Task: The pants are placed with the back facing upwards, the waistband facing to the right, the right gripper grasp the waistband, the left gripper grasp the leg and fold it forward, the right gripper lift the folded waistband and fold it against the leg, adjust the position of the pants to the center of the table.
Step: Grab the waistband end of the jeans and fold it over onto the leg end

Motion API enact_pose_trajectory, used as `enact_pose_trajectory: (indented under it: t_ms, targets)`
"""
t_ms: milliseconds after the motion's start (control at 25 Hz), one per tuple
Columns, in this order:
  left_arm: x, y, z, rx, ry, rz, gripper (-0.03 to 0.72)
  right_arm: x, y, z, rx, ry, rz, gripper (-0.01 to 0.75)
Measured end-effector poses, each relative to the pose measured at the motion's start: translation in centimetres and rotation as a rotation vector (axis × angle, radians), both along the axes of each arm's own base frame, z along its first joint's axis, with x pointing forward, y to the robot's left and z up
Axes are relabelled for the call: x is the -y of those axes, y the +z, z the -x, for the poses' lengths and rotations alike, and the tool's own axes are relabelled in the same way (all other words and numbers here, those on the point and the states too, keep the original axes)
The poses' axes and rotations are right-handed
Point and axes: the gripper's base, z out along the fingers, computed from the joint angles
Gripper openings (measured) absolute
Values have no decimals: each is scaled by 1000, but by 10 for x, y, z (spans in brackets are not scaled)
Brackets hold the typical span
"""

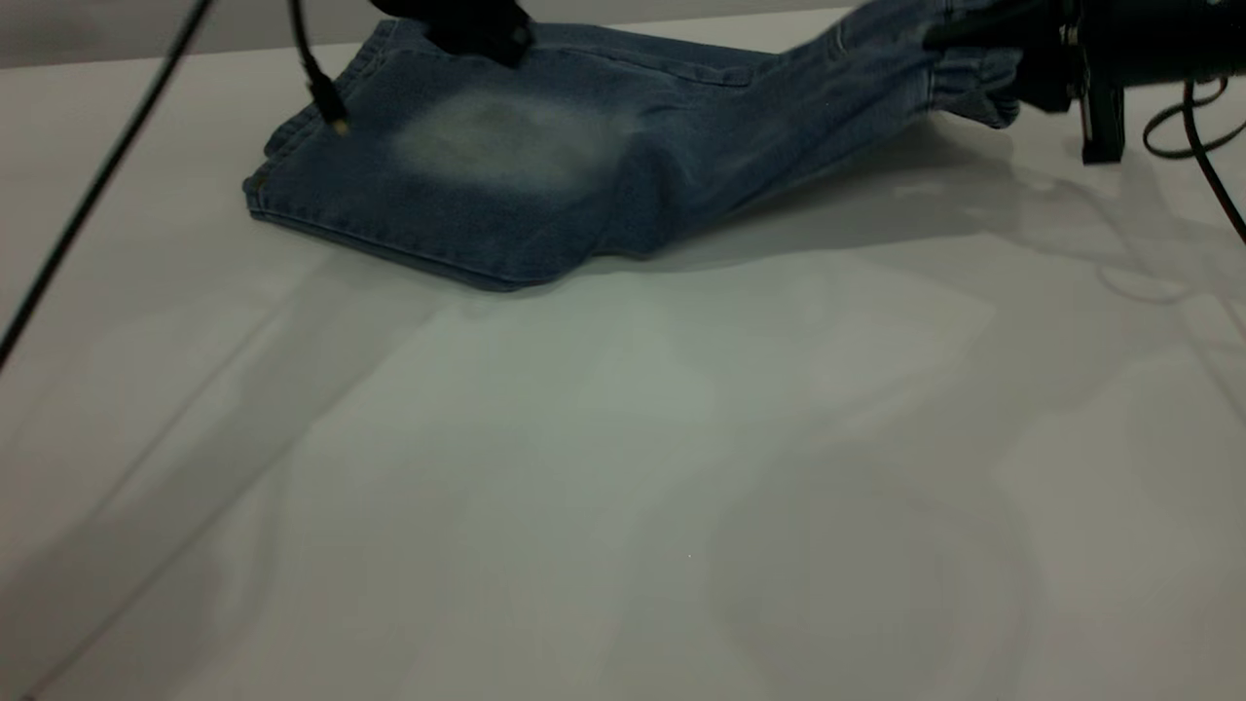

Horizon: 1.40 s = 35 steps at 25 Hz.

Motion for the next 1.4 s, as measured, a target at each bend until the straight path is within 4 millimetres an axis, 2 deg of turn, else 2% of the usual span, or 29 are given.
enact_pose_trajectory:
  t_ms: [200,440,720,960,1120,1400]
  targets:
    - [36,-24,15,-22,-74,-19,307,-5,33,1,100,61,-78,97]
    - [66,-48,30,-25,-129,-39,307,-5,65,1,169,62,-63,97]
    - [101,-61,52,-38,-165,-15,307,-5,81,4,182,75,-55,97]
    - [128,-64,70,-21,-187,12,307,-7,93,8,202,108,-26,97]
    - [127,-62,69,-17,-183,14,307,-7,93,9,201,118,-19,97]
    - [97,-36,47,-10,-132,32,307,-7,92,10,198,130,-10,97]
